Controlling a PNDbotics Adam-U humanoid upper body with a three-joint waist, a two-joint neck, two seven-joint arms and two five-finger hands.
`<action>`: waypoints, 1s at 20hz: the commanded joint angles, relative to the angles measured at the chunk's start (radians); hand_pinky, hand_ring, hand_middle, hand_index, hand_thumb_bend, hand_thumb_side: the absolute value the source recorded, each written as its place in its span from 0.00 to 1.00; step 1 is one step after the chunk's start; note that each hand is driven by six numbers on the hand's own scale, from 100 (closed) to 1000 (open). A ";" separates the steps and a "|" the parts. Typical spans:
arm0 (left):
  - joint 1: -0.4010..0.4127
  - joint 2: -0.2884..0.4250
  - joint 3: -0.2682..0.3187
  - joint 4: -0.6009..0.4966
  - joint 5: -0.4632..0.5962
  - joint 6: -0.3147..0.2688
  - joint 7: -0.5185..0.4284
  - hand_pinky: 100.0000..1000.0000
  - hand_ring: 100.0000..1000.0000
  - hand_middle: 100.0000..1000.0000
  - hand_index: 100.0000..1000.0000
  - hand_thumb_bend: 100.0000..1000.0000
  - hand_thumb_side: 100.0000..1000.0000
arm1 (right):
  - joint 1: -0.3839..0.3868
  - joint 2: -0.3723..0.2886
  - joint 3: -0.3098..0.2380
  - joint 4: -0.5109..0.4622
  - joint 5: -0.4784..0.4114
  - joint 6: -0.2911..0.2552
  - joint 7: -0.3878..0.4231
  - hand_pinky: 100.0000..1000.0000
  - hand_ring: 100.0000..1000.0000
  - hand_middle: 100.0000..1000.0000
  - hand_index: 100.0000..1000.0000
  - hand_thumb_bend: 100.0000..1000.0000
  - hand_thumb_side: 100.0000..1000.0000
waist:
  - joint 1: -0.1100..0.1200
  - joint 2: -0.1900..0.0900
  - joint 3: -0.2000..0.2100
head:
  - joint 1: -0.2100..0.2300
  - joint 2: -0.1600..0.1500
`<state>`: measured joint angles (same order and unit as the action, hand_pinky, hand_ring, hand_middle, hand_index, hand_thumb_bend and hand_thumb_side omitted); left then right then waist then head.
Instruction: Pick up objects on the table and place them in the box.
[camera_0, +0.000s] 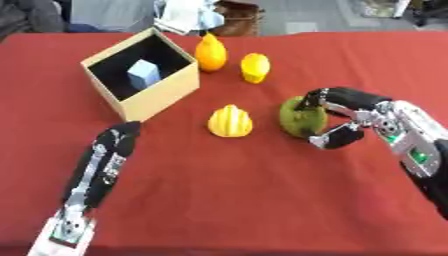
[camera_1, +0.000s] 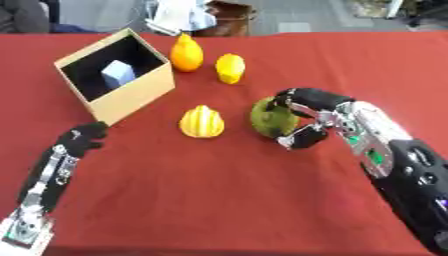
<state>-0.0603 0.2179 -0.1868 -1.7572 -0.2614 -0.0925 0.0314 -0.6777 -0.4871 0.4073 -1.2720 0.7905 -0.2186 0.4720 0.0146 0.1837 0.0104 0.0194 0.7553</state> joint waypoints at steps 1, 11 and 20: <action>-0.004 0.011 0.002 -0.014 0.002 -0.001 -0.001 0.77 0.79 0.75 0.83 0.50 1.00 | -0.008 -0.007 -0.009 0.008 0.044 -0.011 0.009 0.78 0.74 0.74 0.76 0.08 0.00 | -0.004 -0.026 -0.001 | 0.000 0.002; -0.001 0.011 0.002 -0.013 0.001 0.001 -0.001 0.77 0.79 0.75 0.83 0.50 1.00 | -0.074 -0.027 -0.060 -0.055 0.168 0.021 -0.137 0.73 0.59 0.50 0.30 0.13 0.00 | -0.006 -0.026 -0.001 | 0.000 0.005; -0.007 0.012 -0.002 -0.013 0.001 0.001 -0.005 0.77 0.79 0.75 0.83 0.49 1.00 | -0.172 -0.031 -0.067 -0.058 0.173 0.056 -0.290 0.69 0.54 0.47 0.26 0.08 0.00 | -0.009 -0.021 0.016 | -0.008 -0.003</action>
<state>-0.0608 0.2179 -0.1871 -1.7570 -0.2614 -0.0908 0.0293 -0.8236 -0.4899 0.3519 -1.3224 0.9575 -0.1646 0.2059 0.0146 0.1837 0.0269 0.0148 0.7555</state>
